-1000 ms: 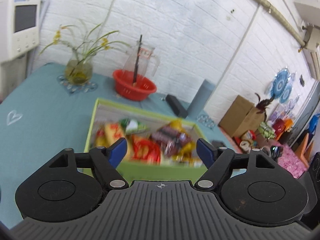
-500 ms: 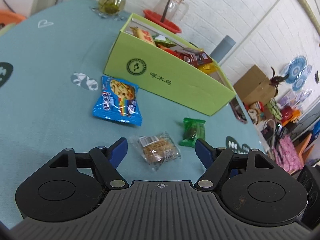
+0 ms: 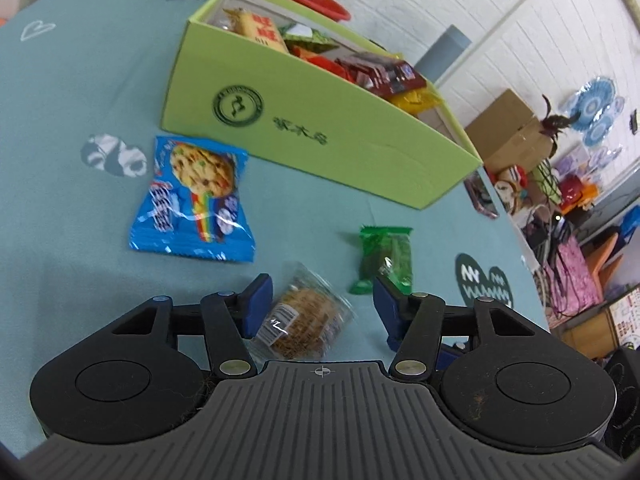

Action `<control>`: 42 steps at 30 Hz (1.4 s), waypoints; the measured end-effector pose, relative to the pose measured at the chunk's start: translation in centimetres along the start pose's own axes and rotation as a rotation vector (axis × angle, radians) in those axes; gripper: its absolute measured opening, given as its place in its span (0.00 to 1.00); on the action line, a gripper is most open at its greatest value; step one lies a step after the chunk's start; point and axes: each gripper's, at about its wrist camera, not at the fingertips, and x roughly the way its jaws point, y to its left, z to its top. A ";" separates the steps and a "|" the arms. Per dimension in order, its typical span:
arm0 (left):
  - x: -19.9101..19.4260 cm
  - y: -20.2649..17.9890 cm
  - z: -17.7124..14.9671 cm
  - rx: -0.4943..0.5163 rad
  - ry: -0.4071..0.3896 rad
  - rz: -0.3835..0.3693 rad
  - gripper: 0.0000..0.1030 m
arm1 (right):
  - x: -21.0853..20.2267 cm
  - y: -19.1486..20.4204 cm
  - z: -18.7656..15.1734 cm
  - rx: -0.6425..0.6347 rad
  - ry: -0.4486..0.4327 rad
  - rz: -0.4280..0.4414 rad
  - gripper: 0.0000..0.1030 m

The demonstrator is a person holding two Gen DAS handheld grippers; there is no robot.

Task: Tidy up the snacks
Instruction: 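Grasp the clear packet with the round bun with both grippers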

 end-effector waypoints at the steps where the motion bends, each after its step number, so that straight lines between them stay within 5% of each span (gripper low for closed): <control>1: -0.1 -0.2 -0.4 0.000 0.001 0.000 0.40 | -0.3 -0.2 -0.2 0.006 -0.004 -0.002 0.99; 11: -1.0 -1.4 -2.1 -0.003 -0.011 0.044 0.40 | -1.3 -0.4 -0.8 0.013 -0.017 -0.007 0.99; 15: -1.9 -1.6 -1.7 0.009 -0.043 0.066 0.51 | -0.5 0.1 0.0 -0.036 -0.017 -0.028 0.99; 21: -1.0 -1.5 -1.6 0.031 -0.009 0.037 0.42 | 0.3 0.6 0.5 -0.078 -0.020 -0.067 0.97; 30: -0.4 -0.7 -1.4 0.013 0.000 0.001 0.48 | 0.3 0.5 0.6 -0.057 -0.025 -0.086 0.99; 33: -0.1 -0.6 -1.4 0.002 0.007 0.005 0.50 | 1.5 -0.1 0.1 -0.024 0.034 -0.114 0.99; 42: 0.2 -0.6 -1.6 0.028 0.018 0.000 0.52 | 2.2 1.1 0.1 -0.108 0.070 -0.208 0.99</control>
